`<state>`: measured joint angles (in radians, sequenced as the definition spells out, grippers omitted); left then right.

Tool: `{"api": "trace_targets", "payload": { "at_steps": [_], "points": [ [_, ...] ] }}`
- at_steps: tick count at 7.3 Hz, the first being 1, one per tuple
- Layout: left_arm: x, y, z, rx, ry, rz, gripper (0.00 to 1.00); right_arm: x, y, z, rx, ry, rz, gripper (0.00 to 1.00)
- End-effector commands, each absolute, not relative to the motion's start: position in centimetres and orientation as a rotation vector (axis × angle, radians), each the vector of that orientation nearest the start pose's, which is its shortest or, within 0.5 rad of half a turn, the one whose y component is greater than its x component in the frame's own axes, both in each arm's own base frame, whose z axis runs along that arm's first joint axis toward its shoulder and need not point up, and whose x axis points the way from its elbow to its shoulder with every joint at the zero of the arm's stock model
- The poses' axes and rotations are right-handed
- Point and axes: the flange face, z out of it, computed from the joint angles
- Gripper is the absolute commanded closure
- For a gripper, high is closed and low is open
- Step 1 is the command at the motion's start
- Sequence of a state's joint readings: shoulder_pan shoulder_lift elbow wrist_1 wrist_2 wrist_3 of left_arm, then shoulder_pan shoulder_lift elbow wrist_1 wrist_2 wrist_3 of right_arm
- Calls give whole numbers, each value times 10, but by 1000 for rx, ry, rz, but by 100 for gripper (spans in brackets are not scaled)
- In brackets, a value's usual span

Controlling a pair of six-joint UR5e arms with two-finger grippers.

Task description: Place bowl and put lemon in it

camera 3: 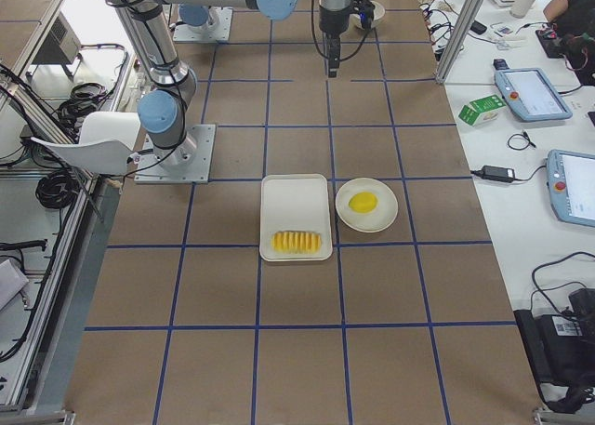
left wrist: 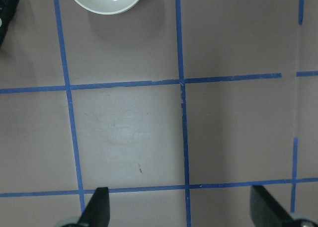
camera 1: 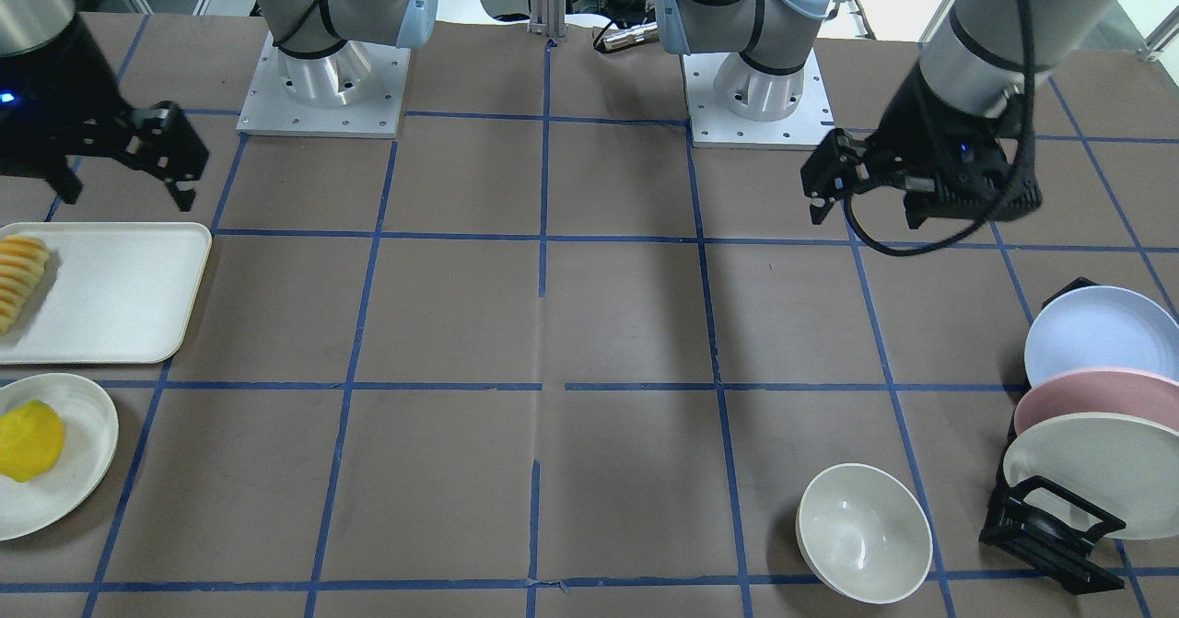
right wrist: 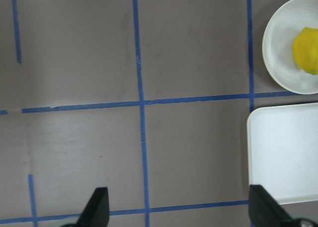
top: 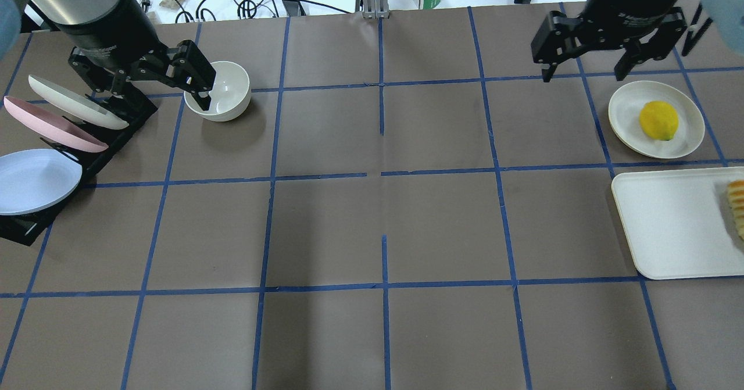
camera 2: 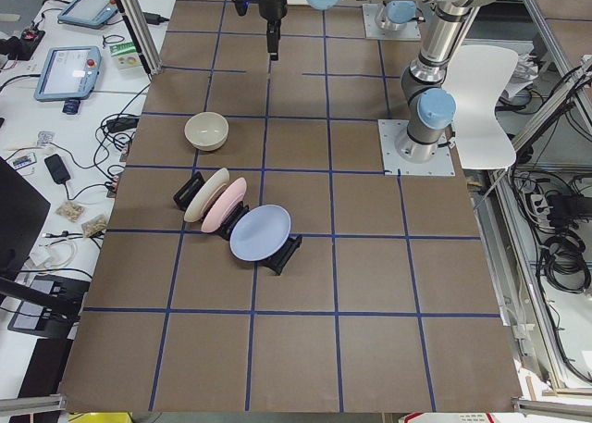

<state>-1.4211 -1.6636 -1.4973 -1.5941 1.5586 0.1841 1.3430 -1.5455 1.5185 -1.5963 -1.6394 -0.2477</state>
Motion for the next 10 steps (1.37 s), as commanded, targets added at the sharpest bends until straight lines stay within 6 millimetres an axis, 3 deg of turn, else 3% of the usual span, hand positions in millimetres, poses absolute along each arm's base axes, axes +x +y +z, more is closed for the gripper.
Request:
{"api": "trace_targets", "payload": {
  "at_steps": [1, 2, 3, 4, 5, 7, 8, 9, 10],
  "points": [
    [15, -617, 391, 133, 3199, 32, 0, -132, -549, 463, -202, 3215, -14, 0],
    [32, -654, 335, 139, 3193, -19, 0, -172, -554, 448, -197, 3191, -49, 0],
    [41, -678, 290, 143, 3185, -55, 0, -193, -563, 439, -188, 3177, -95, 0],
    [47, -698, 258, 186, 3179, -62, 0, -196, -566, 434, -183, 3175, -86, 0],
    [52, -716, 242, 230, 3177, -58, 0, -202, -575, 407, -177, 3164, -62, 0],
    [58, -736, 208, 249, 3183, -19, 0, -228, -625, 295, -177, 3151, -46, 0],
    [59, -742, 209, 247, 3181, -33, 0, -224, -632, 270, -170, 3118, -12, 0],
    [60, -747, 208, 226, 3183, -41, 9, -219, -640, 244, -150, 3072, -8, 0],
    [61, -749, 206, 225, 3182, -40, 38, -224, -652, 210, -167, 3079, -45, 0]
  ]
}}
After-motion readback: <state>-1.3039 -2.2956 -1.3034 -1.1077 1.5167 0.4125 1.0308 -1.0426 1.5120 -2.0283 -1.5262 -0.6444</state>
